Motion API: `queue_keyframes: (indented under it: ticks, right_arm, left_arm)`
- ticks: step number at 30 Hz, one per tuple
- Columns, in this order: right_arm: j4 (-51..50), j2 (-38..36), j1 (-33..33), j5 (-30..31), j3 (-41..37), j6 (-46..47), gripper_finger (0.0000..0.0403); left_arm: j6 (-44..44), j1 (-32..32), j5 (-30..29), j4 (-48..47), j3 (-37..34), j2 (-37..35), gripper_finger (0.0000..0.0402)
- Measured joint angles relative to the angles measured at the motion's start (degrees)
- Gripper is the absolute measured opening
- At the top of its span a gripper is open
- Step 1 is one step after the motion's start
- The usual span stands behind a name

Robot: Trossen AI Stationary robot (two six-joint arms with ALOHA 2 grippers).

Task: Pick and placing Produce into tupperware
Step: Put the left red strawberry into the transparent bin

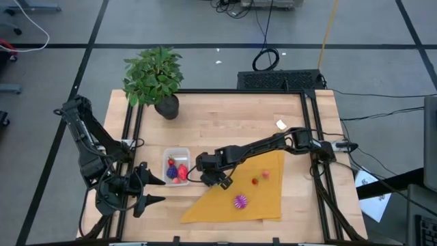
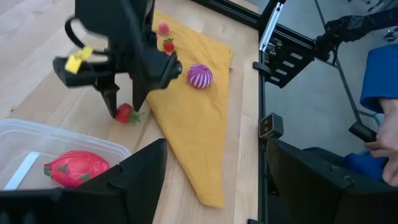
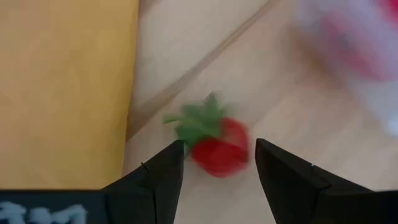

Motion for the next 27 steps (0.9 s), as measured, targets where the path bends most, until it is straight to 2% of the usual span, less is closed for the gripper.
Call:
queue_keyframes:
  ticks: [16, 27]
  right_arm:
    - [0.52, 1.39, 0.21, 0.18, 0.09, 0.02, 0.0188]
    - [1.55, 1.50, 0.37, 0.24, -0.02, 0.21, 0.0132]
  left_arm:
    - [0.37, 0.00, 0.32, 0.00, 0.00, 0.00, 0.0280]
    - [0.39, 0.00, 0.32, 0.00, 0.00, 0.00, 0.0280]
